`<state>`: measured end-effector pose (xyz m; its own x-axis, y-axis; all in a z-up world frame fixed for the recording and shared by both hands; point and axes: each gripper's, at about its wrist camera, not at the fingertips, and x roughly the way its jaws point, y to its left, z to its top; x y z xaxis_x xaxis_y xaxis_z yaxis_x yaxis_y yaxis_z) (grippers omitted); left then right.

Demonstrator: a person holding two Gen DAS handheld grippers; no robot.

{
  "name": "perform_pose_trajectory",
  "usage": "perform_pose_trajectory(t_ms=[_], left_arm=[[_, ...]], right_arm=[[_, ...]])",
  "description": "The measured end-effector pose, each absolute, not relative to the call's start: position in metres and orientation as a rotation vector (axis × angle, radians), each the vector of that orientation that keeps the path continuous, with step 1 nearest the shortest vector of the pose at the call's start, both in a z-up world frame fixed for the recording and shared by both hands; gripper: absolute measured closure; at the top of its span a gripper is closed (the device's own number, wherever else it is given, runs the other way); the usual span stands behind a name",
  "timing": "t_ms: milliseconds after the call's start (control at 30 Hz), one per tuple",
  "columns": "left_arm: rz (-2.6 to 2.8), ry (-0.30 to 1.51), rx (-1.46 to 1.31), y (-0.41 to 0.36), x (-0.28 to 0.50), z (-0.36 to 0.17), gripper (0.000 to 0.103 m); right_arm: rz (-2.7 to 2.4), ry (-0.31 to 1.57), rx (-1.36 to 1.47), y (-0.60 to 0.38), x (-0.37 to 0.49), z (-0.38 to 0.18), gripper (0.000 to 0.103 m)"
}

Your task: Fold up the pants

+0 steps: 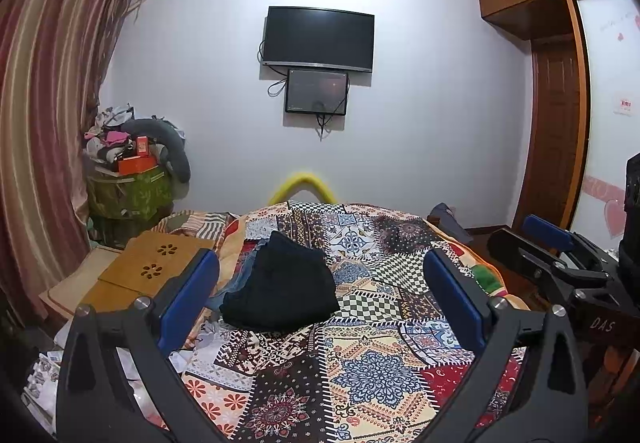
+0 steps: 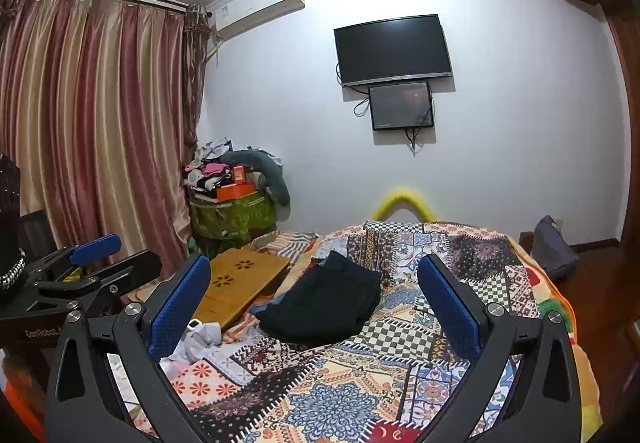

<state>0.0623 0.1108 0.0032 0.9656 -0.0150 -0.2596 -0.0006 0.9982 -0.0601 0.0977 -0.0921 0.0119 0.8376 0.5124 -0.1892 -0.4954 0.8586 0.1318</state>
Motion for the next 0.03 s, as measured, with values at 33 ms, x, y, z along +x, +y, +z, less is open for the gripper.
perform_pose_trajectory(t_ms=[33], left_arm=[[-0.012,0.265,-0.061,0.1113,0.0625,0.0028,0.0]], right_arm=[[0.533,0.223,0.078,-0.0916,0.0981,0.0115,0.0]])
